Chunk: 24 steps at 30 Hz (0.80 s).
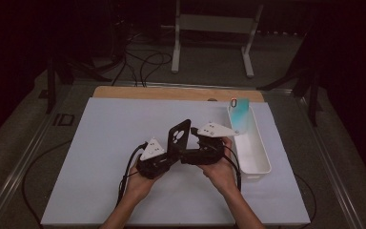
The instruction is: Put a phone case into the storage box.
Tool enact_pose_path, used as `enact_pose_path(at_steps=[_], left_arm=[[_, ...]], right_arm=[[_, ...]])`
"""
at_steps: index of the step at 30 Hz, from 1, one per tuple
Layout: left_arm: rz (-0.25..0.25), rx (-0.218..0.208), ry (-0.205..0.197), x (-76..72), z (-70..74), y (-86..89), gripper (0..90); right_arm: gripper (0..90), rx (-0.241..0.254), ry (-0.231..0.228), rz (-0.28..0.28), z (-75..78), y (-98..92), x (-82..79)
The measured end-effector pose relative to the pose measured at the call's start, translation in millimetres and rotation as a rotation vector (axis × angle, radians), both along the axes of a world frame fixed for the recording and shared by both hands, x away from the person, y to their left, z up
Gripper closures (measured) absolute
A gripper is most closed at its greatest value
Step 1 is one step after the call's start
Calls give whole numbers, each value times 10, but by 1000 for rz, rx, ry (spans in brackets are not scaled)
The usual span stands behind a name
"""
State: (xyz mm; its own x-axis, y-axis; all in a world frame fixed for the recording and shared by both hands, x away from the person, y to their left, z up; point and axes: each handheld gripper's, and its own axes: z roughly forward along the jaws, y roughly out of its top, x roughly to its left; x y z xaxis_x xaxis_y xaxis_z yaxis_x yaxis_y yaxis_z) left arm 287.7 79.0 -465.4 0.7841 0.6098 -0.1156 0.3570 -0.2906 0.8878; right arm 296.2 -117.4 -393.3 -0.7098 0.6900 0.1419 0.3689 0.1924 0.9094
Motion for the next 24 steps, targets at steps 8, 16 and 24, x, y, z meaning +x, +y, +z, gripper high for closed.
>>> enact_pose_path(at_steps=[8,16,24], left_arm=[[-5,-18,9,-9,-23,-10,850],[-26,-14,-2,-42,-39,-65,850],[-34,-19,6,-42,-48,-73,848]], right_arm=[[120,29,15,-23,40,50,28],[102,54,37,-42,74,76,54],[106,54,39,-38,62,79,71]])
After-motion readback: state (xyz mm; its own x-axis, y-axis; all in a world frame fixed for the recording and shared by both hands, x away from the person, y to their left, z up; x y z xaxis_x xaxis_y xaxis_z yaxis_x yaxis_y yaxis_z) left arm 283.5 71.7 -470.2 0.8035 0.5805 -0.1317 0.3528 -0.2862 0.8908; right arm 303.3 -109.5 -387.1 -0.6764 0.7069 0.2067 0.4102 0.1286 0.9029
